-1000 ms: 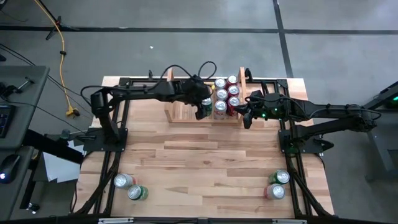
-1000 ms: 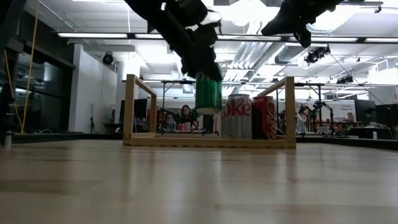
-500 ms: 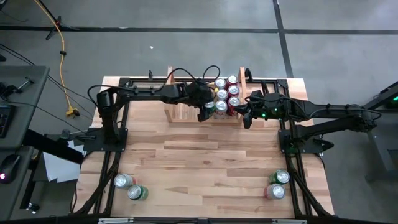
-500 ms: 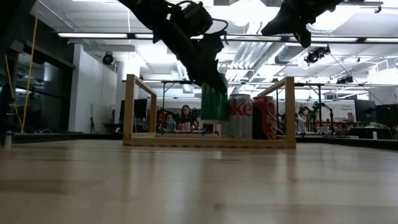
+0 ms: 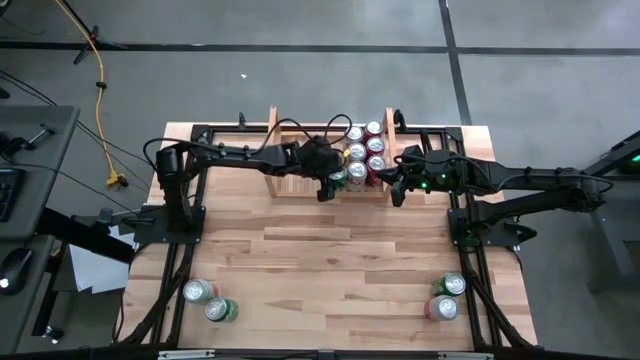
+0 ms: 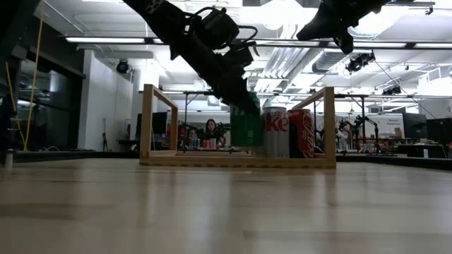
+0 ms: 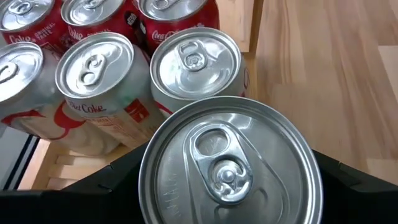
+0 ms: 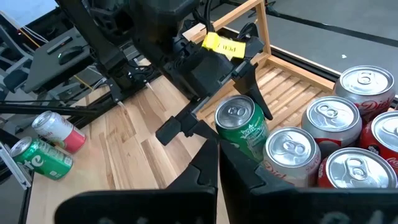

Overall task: Place canned beverage on shelf
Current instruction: Put the top right green soda can on the shelf, then put the right green soda can on the shelf aligned with the other green soda can on the shelf

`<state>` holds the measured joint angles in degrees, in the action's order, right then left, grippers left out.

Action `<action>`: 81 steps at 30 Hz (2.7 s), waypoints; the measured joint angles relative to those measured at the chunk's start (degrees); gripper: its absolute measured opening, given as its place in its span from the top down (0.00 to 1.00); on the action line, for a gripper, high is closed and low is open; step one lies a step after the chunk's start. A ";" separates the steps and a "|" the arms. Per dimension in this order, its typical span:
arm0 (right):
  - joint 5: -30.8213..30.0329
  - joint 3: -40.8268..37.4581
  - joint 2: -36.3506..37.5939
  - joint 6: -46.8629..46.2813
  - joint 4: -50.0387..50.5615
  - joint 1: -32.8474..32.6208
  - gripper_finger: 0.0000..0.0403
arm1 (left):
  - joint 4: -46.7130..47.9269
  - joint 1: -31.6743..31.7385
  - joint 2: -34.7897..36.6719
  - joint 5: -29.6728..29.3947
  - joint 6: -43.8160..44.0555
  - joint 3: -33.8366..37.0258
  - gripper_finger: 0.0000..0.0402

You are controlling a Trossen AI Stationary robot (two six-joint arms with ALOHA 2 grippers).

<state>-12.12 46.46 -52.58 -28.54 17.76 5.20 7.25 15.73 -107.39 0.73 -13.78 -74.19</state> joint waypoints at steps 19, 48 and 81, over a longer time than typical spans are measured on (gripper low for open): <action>-0.01 0.00 0.00 -0.66 -0.02 0.00 1.00 | -1.99 0.24 -2.18 -1.53 -0.90 0.76 0.24; 0.04 0.00 -3.52 -1.09 -1.78 0.00 1.00 | -3.37 0.15 -3.74 -2.66 4.98 0.72 0.23; 1.03 0.00 -3.48 -0.08 -3.16 0.00 1.00 | 3.45 0.39 12.16 -0.99 4.85 0.73 0.06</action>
<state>-11.09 46.46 -56.05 -28.62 14.60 5.20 10.69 16.12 -95.23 -0.26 -8.93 -73.46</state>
